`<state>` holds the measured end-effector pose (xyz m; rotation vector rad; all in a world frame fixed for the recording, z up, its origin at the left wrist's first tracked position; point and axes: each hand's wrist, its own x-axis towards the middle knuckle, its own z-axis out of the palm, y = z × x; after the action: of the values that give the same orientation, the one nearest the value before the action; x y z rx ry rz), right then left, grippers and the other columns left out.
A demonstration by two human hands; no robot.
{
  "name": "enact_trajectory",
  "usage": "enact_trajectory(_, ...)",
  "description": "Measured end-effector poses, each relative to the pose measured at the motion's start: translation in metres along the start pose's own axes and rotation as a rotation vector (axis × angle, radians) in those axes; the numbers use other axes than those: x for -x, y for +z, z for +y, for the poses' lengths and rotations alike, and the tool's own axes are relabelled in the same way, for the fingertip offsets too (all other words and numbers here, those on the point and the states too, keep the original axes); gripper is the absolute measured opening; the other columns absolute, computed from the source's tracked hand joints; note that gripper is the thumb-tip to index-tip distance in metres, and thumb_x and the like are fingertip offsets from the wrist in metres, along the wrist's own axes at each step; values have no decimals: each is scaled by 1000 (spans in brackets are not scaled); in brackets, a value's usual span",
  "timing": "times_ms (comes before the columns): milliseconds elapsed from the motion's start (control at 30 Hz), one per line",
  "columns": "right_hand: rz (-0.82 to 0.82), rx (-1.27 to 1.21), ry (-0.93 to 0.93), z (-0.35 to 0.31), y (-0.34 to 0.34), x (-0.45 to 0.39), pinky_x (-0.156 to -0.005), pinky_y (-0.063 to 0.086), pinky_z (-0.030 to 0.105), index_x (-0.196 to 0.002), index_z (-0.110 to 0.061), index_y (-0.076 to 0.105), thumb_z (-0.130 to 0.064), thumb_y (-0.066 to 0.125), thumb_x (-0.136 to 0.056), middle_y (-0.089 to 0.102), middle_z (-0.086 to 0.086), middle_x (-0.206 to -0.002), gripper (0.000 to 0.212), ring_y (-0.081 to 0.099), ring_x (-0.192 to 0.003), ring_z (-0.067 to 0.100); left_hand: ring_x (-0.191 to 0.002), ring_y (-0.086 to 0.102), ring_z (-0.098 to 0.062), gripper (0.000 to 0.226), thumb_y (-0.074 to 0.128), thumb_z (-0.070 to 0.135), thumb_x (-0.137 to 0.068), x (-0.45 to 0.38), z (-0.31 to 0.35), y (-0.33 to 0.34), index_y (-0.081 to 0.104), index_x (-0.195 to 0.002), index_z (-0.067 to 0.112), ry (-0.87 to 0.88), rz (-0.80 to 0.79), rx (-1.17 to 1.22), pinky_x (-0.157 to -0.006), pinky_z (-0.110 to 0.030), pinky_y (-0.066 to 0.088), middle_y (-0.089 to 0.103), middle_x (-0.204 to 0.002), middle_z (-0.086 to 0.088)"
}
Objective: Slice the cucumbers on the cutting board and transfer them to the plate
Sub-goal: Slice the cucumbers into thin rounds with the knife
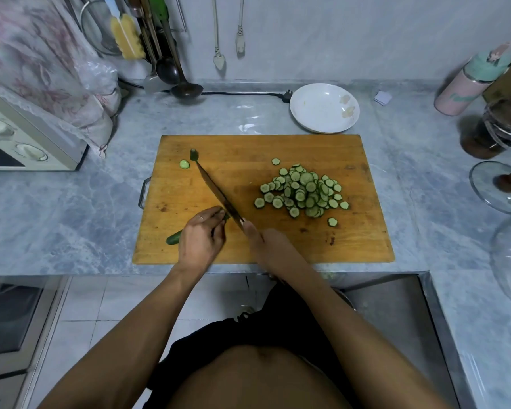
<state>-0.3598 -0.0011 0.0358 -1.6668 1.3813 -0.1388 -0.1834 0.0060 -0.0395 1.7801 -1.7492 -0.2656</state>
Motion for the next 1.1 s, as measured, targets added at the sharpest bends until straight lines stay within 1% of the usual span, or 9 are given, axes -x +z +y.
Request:
enact_trajectory(134, 22, -121, 38, 11, -9, 5, -55, 43, 31, -66, -9, 55, -65, 20, -98, 56, 11, -62, 74, 53, -50, 21, -98, 66, -22, 24, 68, 5, -84, 0, -2, -2, 74, -107, 7, -20, 6, 4, -87, -22, 48, 69, -114, -5)
enact_trajectory(234, 26, -115, 29, 15, -13, 7, -53, 42, 31, -60, -10, 50, -68, 20, -95, 52, 9, -56, 74, 50, -44, 19, -98, 68, -22, 23, 71, 4, -82, -1, -4, -2, 75, -104, 7, -35, 21, 21, -91, -21, 47, 71, -110, -8)
enact_trajectory(367, 28, -80, -13, 16, -17, 13, -50, 41, 26, -60, -9, 50, -66, 18, -97, 50, 9, -52, 75, 48, -38, 13, -96, 69, -20, 21, 73, 4, -80, -2, -6, 0, 77, -100, 9, -1, 34, -3, -88, -23, 49, 73, -106, -6)
enact_trajectory(467, 25, -52, -39, 14, -17, 20, -54, 41, 29, -61, -9, 50, -62, 20, -99, 52, 12, -56, 72, 54, -49, 20, -94, 69, -19, 22, 74, 6, -79, -1, -4, 2, 77, -99, 12, -6, 55, -49, -82, -25, 52, 73, -105, -4)
enact_trajectory(534, 9, -30, -56, 10, -17, 24, -55, 35, 31, -59, -10, 46, -60, 21, -101, 48, 12, -57, 69, 52, -55, 23, -96, 68, -19, 24, 73, 5, -78, 1, -2, 3, 77, -100, 12, -33, 62, -41, -83, -27, 53, 73, -105, -4)
enact_trajectory(601, -12, -2, -67, 6, -17, 27, -53, 32, 31, -56, -12, 41, -56, 22, -102, 44, 8, -55, 67, 48, -55, 21, -97, 67, -21, 23, 73, 5, -79, 1, -1, 3, 77, -101, 10, -50, 59, -32, -86, -24, 49, 73, -106, -5)
enact_trajectory(701, -34, 43, -77, 1, -17, 31, -49, 29, 24, -53, -13, 39, -52, 24, -104, 43, 4, -53, 66, 44, -51, 15, -99, 67, -21, 22, 71, 6, -82, 0, 0, 2, 76, -103, 9, -63, 51, -32, -88, -20, 44, 73, -106, -6)
enact_trajectory(901, -58, 59, -87, -2, -11, 30, -55, 31, 34, -57, -12, 42, -54, 23, -103, 48, 6, -57, 66, 47, -56, 17, -97, 66, -22, 19, 67, 4, -82, 1, -3, 3, 76, -99, 6, -54, 36, -13, -89, -16, 41, 73, -105, -8)
enact_trajectory(1101, -48, 33, -47, -6, -7, 19, -51, 33, 28, -59, -12, 45, -56, 21, -103, 51, 6, -58, 67, 49, -55, 16, -101, 66, -22, 24, 66, 2, -82, -1, -4, 6, 75, -104, 6, -99, 44, 16, -94, -15, 41, 72, -109, -10)
